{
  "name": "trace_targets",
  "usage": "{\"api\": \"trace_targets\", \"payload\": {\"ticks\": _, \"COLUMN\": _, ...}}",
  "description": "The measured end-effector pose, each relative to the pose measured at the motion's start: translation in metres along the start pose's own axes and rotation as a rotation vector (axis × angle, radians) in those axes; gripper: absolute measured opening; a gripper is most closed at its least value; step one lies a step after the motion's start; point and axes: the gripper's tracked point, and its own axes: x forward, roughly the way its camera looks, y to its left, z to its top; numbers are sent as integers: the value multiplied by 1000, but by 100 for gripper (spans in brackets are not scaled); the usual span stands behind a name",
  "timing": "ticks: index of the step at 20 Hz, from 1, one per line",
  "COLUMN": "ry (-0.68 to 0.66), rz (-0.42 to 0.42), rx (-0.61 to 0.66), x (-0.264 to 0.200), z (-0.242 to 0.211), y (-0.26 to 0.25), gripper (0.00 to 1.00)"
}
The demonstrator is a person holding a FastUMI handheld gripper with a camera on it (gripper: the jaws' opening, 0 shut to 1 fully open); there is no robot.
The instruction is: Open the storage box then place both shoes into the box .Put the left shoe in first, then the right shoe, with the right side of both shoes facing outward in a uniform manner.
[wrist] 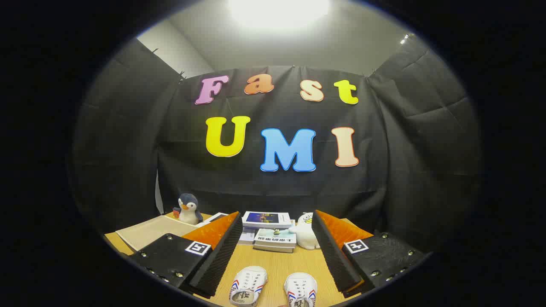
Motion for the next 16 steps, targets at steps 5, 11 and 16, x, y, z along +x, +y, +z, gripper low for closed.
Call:
{"api": "trace_targets", "payload": {"ticks": 5, "ry": -4, "rz": 2, "rx": -7, "x": 0, "z": 2, "y": 2, "gripper": 98}}
{"api": "trace_targets", "payload": {"ticks": 11, "ry": -8, "rz": 5, "rx": -17, "x": -4, "z": 5, "y": 6, "gripper": 98}}
{"api": "trace_targets", "payload": {"ticks": 16, "ry": -7, "rz": 6, "rx": -2, "x": -5, "z": 4, "y": 10, "gripper": 98}}
